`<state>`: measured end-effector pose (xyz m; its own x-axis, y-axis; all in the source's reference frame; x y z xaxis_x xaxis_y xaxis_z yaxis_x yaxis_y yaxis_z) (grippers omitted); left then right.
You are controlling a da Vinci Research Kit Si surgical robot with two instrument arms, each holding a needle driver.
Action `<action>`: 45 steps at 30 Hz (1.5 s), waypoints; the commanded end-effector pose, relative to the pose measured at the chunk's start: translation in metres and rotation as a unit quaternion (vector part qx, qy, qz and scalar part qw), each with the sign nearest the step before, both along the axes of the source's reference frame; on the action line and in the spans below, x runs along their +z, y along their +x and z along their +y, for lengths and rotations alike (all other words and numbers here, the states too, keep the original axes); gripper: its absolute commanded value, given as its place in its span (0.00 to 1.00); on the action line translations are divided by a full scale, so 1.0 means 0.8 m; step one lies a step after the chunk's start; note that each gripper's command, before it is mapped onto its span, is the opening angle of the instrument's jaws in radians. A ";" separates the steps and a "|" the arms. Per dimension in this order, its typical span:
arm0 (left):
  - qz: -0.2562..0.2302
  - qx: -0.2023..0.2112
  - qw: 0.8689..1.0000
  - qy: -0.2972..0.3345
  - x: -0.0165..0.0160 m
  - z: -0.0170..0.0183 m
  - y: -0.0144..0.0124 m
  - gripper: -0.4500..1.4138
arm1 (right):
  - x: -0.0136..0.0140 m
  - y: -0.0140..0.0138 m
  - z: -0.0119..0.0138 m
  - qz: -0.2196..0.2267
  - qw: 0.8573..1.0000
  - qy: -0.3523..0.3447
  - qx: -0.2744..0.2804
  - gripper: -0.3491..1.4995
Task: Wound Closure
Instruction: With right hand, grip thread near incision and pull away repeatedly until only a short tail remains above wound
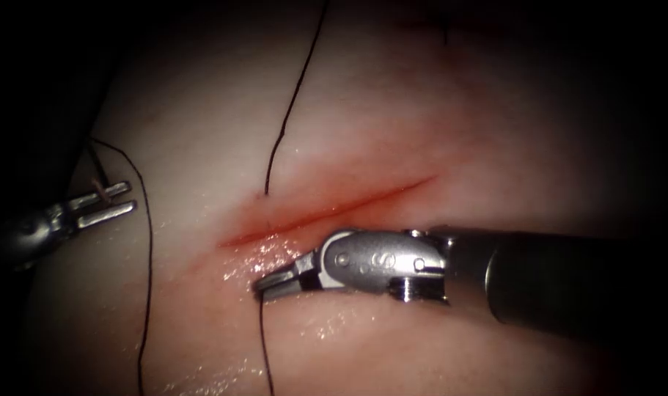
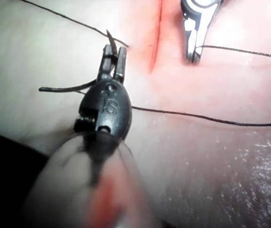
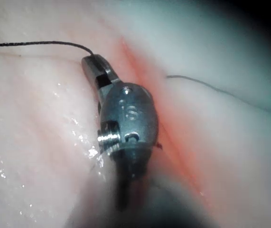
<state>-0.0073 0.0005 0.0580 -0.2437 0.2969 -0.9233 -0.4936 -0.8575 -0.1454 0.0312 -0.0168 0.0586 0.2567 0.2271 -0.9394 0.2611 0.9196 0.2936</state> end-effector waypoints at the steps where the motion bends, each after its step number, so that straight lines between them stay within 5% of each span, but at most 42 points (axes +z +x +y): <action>1: 0.000 0.000 1.000 0.000 0.0008 0.0002 -0.0007 0.00 | 0.0002 0.0000 -0.0005 -0.001 1.000 0.006 0.000 0.00; 22: -0.005 0.002 1.000 -0.003 0.0013 0.0002 -0.0017 0.00 | -0.0183 -0.0023 -0.0175 0.058 0.988 0.033 -0.136 0.00; 24: -0.004 0.003 1.000 -0.003 0.0014 0.0002 -0.0017 0.00 | -0.0189 -0.0018 -0.0170 0.058 0.989 0.033 -0.134 0.01; 27: -0.004 0.003 1.000 -0.003 0.0013 0.0001 -0.0017 0.00 | -0.0185 -0.0012 -0.0145 0.034 0.995 0.027 -0.093 0.71; 29: -0.003 0.004 1.000 -0.003 0.0014 0.0000 -0.0016 0.00 | -0.0179 -0.0013 -0.0126 0.025 0.997 0.019 -0.070 0.85; 39: -0.002 0.007 1.000 -0.006 0.0014 -0.0002 -0.0016 0.00 | -0.0111 -0.0028 -0.0012 0.007 0.999 -0.026 -0.018 0.89; 45: -0.002 0.007 1.000 -0.006 0.0014 -0.0002 -0.0016 0.00 | -0.0062 -0.0004 0.0017 0.003 0.999 -0.034 -0.008 0.88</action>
<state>-0.0081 0.0002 0.0585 -0.2454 0.2830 -0.9272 -0.4813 -0.8658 -0.1369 0.0300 -0.0157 0.0531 0.2569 0.1595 -0.9532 0.2778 0.9325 0.2309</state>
